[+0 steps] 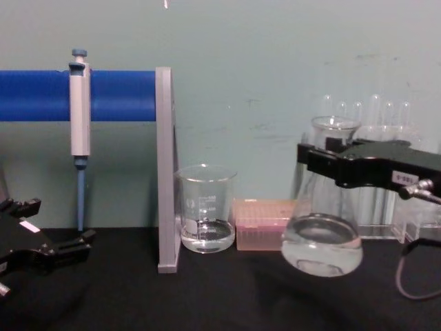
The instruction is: Grasp the erlenmeyer flask with one hand, shake it three times, then place it back.
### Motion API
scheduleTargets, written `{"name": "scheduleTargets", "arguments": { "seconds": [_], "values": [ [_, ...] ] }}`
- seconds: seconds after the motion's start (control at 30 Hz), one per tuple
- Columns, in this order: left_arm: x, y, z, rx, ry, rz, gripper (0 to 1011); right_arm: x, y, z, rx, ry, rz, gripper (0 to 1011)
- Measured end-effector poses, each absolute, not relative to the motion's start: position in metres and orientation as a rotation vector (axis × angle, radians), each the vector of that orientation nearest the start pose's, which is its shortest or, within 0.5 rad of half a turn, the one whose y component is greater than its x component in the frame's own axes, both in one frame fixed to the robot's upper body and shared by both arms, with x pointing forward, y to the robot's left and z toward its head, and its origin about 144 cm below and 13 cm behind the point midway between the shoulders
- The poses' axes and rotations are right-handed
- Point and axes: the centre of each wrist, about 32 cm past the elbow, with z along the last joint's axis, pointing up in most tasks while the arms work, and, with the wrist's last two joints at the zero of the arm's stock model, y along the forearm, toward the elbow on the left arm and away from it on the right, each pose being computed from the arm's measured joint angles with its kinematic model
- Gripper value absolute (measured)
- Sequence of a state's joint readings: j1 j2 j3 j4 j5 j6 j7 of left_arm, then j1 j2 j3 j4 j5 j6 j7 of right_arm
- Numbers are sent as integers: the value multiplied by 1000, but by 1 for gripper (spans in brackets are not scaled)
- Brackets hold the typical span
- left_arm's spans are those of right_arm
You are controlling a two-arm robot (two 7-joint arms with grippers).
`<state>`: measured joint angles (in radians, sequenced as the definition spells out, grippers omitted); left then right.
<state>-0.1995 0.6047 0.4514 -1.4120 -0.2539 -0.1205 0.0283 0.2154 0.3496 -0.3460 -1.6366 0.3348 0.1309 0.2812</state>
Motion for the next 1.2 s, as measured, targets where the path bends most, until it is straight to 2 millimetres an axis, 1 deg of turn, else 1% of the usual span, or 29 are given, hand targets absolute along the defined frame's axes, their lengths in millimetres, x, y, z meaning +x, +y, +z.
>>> {"name": "scheduleTargets", "arguments": {
  "seconds": [0.33, 0.63, 0.83, 1.2],
  "values": [
    [489, 310, 1140, 304, -285, 1248, 1001, 494, -230, 1213, -39, -62, -1022, 450],
    [489, 310, 1140, 304, -285, 1248, 1001, 494, -232, 1213, -44, -63, -1039, 451],
    [489, 310, 1140, 304, -285, 1248, 1001, 494, -230, 1214, -42, -61, -1029, 450],
    [489, 310, 1140, 304, -285, 1248, 1001, 495, -216, 1213, -38, -56, -957, 451]
  ]
}}
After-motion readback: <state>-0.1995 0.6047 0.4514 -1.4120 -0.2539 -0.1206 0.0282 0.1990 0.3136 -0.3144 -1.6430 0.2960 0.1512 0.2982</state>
